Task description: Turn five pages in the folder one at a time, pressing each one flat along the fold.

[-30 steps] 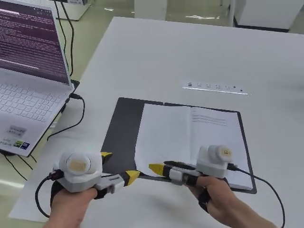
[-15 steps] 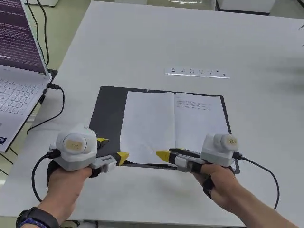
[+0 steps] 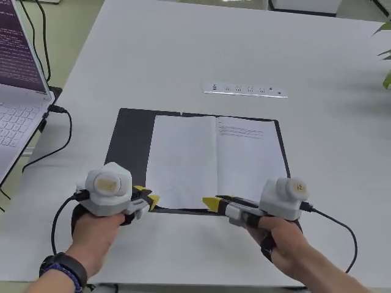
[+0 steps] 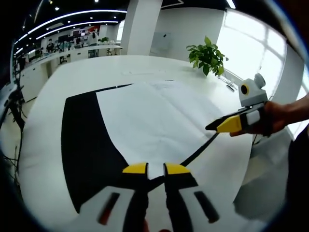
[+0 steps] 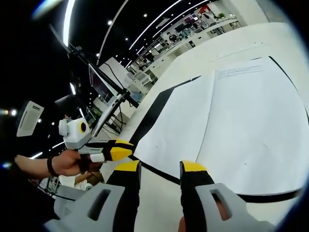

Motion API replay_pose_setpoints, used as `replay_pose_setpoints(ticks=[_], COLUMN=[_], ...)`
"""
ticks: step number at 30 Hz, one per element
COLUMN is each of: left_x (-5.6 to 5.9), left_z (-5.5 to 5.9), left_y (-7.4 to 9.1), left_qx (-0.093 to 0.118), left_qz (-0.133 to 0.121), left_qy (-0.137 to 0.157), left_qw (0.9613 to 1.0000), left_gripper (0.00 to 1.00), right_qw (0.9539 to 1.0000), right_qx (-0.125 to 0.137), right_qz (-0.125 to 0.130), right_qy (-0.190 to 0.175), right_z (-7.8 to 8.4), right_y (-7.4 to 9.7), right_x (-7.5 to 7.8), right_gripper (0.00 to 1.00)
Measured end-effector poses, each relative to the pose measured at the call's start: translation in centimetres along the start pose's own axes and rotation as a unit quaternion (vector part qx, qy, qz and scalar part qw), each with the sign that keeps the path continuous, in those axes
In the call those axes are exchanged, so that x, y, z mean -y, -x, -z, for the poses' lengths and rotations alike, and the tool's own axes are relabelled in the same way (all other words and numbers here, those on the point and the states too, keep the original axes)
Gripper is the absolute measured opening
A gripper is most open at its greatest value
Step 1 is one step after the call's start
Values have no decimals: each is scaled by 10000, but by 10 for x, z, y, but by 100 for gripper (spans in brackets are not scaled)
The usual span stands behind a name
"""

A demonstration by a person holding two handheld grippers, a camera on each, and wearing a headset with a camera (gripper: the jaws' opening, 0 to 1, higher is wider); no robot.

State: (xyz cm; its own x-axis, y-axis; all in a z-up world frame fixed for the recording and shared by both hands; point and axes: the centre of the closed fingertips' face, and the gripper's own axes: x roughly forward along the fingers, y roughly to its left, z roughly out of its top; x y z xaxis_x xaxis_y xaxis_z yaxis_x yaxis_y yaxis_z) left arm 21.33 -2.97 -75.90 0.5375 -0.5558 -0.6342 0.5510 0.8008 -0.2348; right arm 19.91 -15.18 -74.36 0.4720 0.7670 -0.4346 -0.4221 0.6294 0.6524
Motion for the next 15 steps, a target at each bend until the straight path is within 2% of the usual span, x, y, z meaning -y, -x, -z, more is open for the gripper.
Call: replay_pose_setpoints(ticks=[3, 6, 12, 13, 14, 15], left_x=[-3, -10, -15, -15, -16, -15], left_z=[5, 10, 21, 20, 19, 19], left_y=[-6, -12, -21, -21, -22, -21], left_qx=[-91, -237, -366, -246, -136, -106], left_qz=[-44, -202, -310, -313, -357, -328], left_qy=[59, -93, 19, 7, 132, 201], left_qw=[9999, 9995, 9988, 9992, 9992, 9992], left_gripper=[6, 2, 0, 0, 0, 0], right_qw=[10000, 10000, 9998, 9997, 9996, 9995], right_qx=[9, 4, 25, 63, 101, 116], right_qz=[32, 48, 98, 94, 96, 111], right_qy=[-38, -53, -174, -221, -262, -287], right_z=[2, 3, 7, 6, 5, 5], right_y=[4, 7, 13, 14, 14, 15], right_x=[3, 5, 11, 12, 13, 15], right_gripper=[29, 28, 23, 21, 19, 18])
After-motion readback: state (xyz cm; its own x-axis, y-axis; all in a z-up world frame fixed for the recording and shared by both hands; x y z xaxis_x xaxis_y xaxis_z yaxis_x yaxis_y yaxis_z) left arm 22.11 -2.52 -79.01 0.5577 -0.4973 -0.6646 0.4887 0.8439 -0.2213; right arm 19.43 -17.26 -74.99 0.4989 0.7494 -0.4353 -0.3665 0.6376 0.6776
